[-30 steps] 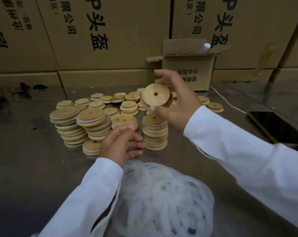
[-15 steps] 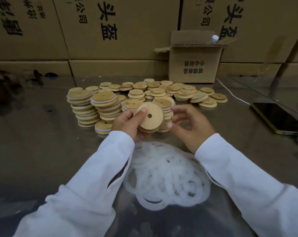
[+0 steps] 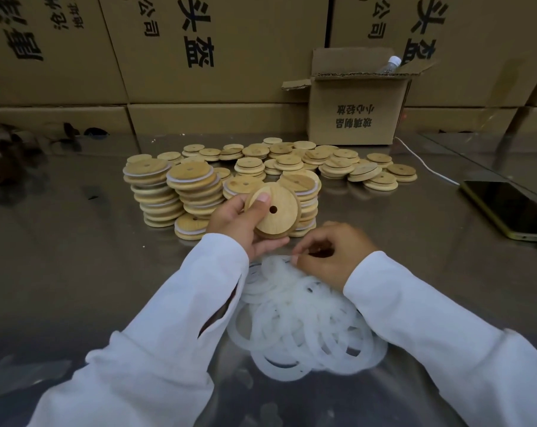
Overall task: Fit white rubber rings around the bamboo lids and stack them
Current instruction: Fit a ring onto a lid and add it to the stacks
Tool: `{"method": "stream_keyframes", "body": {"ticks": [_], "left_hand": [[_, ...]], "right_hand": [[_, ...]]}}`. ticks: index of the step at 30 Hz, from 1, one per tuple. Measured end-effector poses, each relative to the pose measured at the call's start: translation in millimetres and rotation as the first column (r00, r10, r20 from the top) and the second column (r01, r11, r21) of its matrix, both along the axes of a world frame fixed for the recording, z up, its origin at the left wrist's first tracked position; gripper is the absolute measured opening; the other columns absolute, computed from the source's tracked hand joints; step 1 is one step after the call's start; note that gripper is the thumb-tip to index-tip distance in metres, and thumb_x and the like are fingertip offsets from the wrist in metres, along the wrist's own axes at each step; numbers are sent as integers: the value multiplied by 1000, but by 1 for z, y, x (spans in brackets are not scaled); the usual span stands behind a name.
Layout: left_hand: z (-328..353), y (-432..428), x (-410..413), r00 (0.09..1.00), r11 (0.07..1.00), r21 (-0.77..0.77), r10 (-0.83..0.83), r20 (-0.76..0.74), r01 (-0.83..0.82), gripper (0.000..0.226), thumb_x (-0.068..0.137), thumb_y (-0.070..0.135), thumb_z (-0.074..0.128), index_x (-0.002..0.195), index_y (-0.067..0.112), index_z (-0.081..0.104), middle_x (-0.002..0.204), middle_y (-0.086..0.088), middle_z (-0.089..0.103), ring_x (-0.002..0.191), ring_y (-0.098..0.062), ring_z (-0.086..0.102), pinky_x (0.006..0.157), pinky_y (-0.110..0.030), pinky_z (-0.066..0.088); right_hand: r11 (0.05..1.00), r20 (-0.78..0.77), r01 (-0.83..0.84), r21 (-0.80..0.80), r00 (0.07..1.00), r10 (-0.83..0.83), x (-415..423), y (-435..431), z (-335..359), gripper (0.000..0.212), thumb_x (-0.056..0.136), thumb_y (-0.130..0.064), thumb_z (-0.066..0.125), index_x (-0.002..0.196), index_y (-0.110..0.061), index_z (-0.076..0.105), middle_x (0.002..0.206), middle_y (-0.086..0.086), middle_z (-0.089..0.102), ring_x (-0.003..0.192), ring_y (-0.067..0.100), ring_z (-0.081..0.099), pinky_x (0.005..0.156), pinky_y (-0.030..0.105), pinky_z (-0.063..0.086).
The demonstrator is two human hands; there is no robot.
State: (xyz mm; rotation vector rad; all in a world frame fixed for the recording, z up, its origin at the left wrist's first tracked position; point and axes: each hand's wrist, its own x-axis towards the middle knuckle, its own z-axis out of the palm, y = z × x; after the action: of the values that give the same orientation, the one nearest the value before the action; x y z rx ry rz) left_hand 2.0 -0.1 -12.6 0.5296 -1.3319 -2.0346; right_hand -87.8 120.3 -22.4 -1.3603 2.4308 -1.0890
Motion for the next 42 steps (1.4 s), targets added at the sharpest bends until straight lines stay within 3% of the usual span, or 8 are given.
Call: {"method": "stream_keyframes", "body": {"ticks": [9,12,17,20,22,24,28,42], "left_hand": [[6,1,3,999,998,65,18,-37,-15,11,89,11,56,81,12,63,89,-11,63,83,-30,63,49,-37,57],[8,3,4,1000,998,62,-15,-18,17,9,89,12,55,85,12,63,93,-13,63,84,-30,63,48,-36,56],[9,12,5,986,986,67,-159,51,156,14,90,15,54,96,8,65,89,-14,65,79,-29,64,50,-41,57],[10,16,4,954,949,161,-287,82,272,38,88,36,52,116,12,60,108,-15,63,84,-30,65,48,-39,56],[10,18,4,940,941,137,-324,103,309,44,79,43,55,111,14,62,106,-13,66,79,-27,69,49,-37,56],[8,20,5,941,947,41,-321,112,318,35,71,36,62,97,14,67,93,-11,68,73,-24,71,51,-35,56],[4,21,5,941,946,-46,-312,133,320,13,87,17,57,98,15,64,95,-12,65,80,-26,67,57,-36,59],[3,27,5,918,915,-130,-359,168,381,15,92,16,50,101,18,62,95,-9,65,84,-22,65,60,-33,59]], "right_hand": [[964,223,-88,-252,964,146,-3,14,18,17,81,-13,67,69,-24,64,77,-3,62,72,12,56,70,26,47],[922,293,-103,-374,930,223,1,17,23,15,80,-8,66,71,-20,65,73,-4,63,71,8,57,69,18,47],[823,437,144,-549,889,136,4,11,25,16,78,-4,67,72,-18,67,68,-5,66,66,5,60,67,14,49],[803,471,260,-536,882,29,3,11,23,15,78,-10,70,71,-23,68,67,-7,68,65,5,63,67,16,51],[805,471,285,-520,882,-8,3,11,22,15,77,-12,71,70,-25,68,66,-8,69,65,3,64,65,14,52],[803,473,294,-518,881,-17,3,12,23,16,77,-12,71,69,-25,68,65,-7,68,64,3,64,64,13,52],[799,487,305,-519,873,-17,4,12,25,18,76,-9,71,67,-24,69,62,-7,67,59,1,62,58,11,49],[796,410,244,-554,912,6,9,10,26,15,77,-8,70,70,-21,69,70,4,62,59,0,55,55,9,46]]}}
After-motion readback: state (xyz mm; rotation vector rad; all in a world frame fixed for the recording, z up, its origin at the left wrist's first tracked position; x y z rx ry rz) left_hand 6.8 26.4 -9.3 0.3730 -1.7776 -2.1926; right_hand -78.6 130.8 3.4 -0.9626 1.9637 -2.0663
